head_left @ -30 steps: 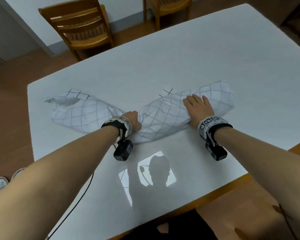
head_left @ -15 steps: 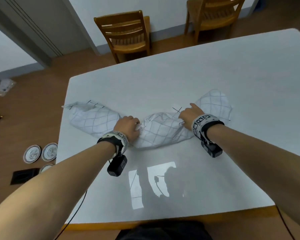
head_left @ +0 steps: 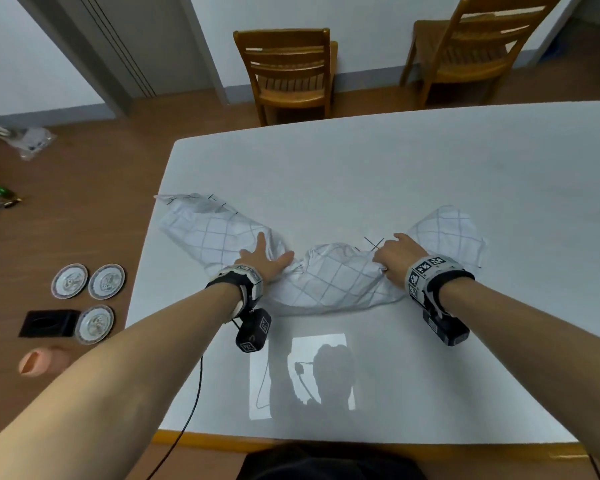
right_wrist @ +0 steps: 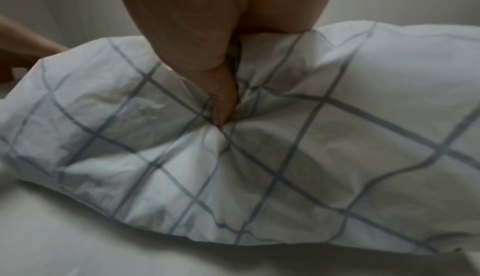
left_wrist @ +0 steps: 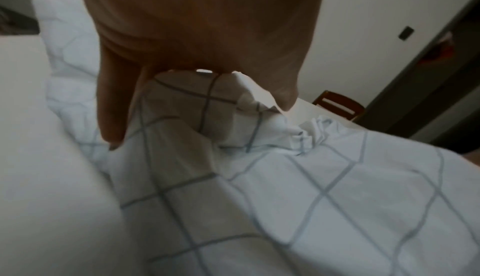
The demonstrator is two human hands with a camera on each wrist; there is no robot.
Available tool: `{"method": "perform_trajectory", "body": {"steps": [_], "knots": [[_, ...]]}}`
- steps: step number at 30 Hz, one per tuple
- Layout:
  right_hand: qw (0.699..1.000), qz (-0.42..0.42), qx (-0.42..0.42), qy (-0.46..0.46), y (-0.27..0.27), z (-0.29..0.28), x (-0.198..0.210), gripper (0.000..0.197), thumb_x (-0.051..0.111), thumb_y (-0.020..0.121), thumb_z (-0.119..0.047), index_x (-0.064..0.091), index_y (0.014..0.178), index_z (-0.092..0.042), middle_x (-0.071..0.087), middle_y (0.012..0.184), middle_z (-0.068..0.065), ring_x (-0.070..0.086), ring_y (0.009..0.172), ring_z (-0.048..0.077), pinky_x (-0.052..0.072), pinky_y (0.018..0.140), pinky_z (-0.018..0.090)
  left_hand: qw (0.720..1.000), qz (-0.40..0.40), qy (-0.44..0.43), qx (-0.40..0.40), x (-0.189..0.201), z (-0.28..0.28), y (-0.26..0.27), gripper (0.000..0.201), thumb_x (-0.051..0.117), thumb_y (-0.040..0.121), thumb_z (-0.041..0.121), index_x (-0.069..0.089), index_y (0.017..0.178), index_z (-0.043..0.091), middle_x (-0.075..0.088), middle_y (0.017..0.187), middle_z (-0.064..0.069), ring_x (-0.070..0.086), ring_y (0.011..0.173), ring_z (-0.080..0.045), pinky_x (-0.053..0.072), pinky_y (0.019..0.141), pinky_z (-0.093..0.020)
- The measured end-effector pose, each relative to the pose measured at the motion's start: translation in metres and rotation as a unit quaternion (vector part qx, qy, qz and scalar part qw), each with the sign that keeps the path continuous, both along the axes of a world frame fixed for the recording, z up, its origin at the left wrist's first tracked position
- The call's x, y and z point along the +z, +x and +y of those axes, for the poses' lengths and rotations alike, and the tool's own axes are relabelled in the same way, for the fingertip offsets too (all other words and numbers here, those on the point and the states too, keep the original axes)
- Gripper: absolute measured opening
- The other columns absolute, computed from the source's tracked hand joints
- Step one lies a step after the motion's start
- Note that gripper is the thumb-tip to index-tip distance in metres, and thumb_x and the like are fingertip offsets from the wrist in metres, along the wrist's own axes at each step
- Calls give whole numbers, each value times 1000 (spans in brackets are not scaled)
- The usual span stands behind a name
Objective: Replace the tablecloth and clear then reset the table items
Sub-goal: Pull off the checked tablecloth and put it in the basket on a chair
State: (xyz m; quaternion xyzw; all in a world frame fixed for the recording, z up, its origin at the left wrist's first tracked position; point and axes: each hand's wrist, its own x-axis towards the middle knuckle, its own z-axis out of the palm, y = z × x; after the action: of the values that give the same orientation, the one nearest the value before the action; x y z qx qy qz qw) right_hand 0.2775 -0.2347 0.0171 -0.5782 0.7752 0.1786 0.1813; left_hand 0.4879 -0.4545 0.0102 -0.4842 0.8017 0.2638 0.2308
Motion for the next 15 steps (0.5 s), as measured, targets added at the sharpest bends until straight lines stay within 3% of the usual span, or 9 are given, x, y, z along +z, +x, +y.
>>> {"method": "perform_trajectory", "body": {"steps": [3,5,7,10,13,15], "knots": [[998,-60,3,-18,6,2,-6,35,50,80,-3,33,59,-25,63,87,2,57,100,23,30,110,34,998,42,28,-22,-5,0,-9,105,53,64,68,1,151,42,36,148,-19,46,126,-40,42,102,-48],[992,-118,-10,-39,7,-1,-12,34,50,74,2,35,55,-22,60,74,6,57,88,29,44,87,36,994,70,53,-61,-3,-2,-11,99,62,71,49,10,153,36,38,148,-13,46,128,-35,42,102,-42],[985,-162,0,-54,12,-6,-15,27,48,70,2,39,55,-20,58,67,8,56,76,30,46,72,38,987,101,77,-95,-4,-2,-12,88,67,78,26,21,153,29,38,151,-9,44,132,-30,41,105,-37],[981,-178,48,-64,16,-19,-23,22,44,64,-1,40,53,-19,52,62,1,52,65,27,49,64,42,971,137,110,-160,-6,3,-11,74,60,80,4,36,148,21,44,146,-7,51,125,-25,45,97,-25],[979,-162,71,-97,23,-30,-15,23,51,64,5,47,56,-17,48,70,-2,55,75,28,51,67,42,955,139,133,-226,-4,10,-8,56,52,80,2,55,135,11,61,122,-5,59,109,-22,40,78,-9],[977,-142,69,-143,22,-32,-11,20,63,65,5,67,74,-12,64,90,5,59,93,32,52,78,43,951,151,142,-231,-6,9,-3,54,47,75,18,64,125,9,67,111,-6,61,103,-22,46,83,-15]]}}
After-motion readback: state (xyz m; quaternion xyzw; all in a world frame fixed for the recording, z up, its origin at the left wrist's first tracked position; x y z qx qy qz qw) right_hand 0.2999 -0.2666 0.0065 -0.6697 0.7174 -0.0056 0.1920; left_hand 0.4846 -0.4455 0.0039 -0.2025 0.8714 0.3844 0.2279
